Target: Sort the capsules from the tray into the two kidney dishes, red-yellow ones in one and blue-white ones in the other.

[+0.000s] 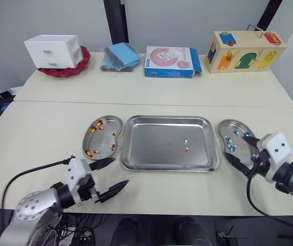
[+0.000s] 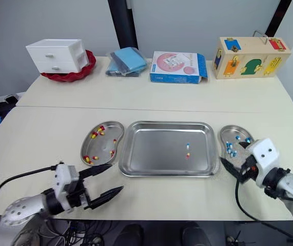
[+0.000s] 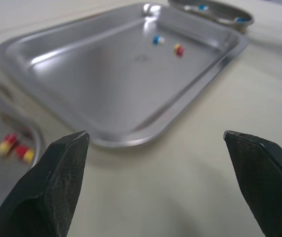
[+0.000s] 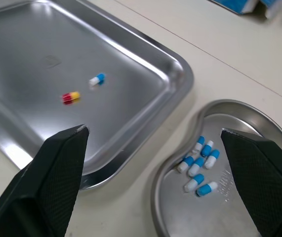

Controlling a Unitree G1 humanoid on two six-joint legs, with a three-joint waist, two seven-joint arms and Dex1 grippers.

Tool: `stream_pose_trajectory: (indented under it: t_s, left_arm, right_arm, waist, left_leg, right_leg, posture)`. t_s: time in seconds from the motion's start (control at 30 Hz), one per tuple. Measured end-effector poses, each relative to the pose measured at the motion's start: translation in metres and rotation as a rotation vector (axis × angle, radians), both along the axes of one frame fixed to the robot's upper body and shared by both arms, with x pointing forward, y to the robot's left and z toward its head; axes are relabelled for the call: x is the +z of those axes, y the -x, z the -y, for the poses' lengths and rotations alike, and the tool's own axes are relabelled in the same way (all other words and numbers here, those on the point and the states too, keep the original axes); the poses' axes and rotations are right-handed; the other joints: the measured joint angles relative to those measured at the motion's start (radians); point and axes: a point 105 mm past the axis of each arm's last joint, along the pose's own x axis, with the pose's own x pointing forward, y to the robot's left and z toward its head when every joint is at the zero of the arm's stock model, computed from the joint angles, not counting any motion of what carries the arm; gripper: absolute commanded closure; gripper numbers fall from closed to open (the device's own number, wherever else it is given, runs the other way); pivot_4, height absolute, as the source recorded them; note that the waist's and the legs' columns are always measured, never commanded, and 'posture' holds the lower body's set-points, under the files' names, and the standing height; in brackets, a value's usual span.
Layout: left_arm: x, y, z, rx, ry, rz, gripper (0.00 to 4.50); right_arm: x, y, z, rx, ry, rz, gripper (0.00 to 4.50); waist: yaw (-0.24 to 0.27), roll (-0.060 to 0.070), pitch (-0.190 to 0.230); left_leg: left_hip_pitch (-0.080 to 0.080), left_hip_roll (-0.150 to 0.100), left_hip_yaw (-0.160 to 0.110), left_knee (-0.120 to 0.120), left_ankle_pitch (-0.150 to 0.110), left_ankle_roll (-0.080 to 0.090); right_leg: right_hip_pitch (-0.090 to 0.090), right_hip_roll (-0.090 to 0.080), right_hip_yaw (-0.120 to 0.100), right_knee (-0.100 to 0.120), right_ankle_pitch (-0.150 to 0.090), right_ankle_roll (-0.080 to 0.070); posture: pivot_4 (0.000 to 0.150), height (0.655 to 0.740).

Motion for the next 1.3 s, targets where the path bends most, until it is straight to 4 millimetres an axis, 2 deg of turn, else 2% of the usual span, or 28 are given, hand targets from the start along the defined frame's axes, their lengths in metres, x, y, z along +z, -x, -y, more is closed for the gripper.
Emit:
stream_pose_trajectory:
  t_s: [0.2, 0.33, 0.47, 0.77, 0.87, 1.07, 1.3]
  left_arm:
    - [-0.013, 0.014, -0.045, 0.173, -0.099, -0.078, 0.00]
    - [-0.019, 0.018, -0.058, 0.264, -0.093, -0.089, 0.00]
    - [-0.028, 0.030, -0.078, 0.355, -0.111, -0.134, 0.00]
    - [-0.032, 0.033, -0.082, 0.357, -0.121, -0.143, 0.00]
    - [-0.027, 0.031, -0.079, 0.309, -0.132, -0.123, 0.00]
    - [-0.007, 0.025, -0.058, 0.174, -0.137, -0.064, 0.00]
    - [0.003, 0.018, -0.043, 0.138, -0.109, -0.047, 0.00]
  right_arm:
    - [-0.027, 0.037, 0.025, 0.124, 0.088, -0.173, 0.04]
    - [-0.029, 0.046, 0.044, 0.113, 0.098, -0.185, 0.01]
    - [-0.035, 0.056, 0.061, 0.092, 0.091, -0.221, 0.01]
    - [-0.033, 0.054, 0.057, 0.121, 0.092, -0.193, 0.01]
    - [-0.036, 0.054, 0.054, 0.124, 0.079, -0.194, 0.01]
    - [-0.035, 0.056, 0.044, 0.151, 0.063, -0.185, 0.01]
    - [-0.025, 0.054, 0.017, 0.202, -0.017, -0.123, 0.01]
  waist:
    - [0.009, -0.002, 0.001]
    - [0.007, -0.003, 0.001]
    - [0.007, -0.003, 0.001]
    - [0.007, -0.003, 0.001]
    - [0.008, -0.003, 0.001]
    - [0.008, -0.003, 0.000]
    - [0.008, -0.003, 0.000]
  left_leg:
    - [0.001, 0.000, 0.000, 0.000, 0.000, 0.000]
    - [0.001, 0.000, 0.000, 0.000, 0.000, 0.000]
    - [0.001, 0.000, 0.001, 0.000, 0.000, 0.000]
    - [0.003, 0.000, 0.000, 0.000, 0.000, 0.000]
    - [0.003, 0.000, 0.000, 0.000, 0.000, 0.000]
    - [0.003, 0.000, 0.000, 0.000, 0.000, 0.000]
    - [0.003, 0.000, 0.000, 0.000, 0.000, 0.000]
  right_leg:
    - [0.003, 0.000, -0.001, -0.004, 0.000, 0.000]
    - [0.004, 0.000, 0.000, -0.006, 0.000, 0.000]
    - [0.004, 0.000, 0.000, -0.006, 0.000, 0.000]
    - [0.007, 0.000, 0.000, -0.008, 0.000, 0.001]
    - [0.008, 0.000, 0.000, -0.009, 0.001, 0.001]
    - [0.008, 0.000, 0.000, -0.010, 0.001, 0.001]
    - [0.009, 0.000, 0.000, -0.010, 0.001, 0.001]
  posture:
    - [0.150, 0.7400]
    - [0.150, 0.7400]
    - [0.150, 0.7400]
    - [0.150, 0.7400]
    - [0.150, 0.7400]
    - [0.150, 0.7400]
    - [0.150, 0.7400]
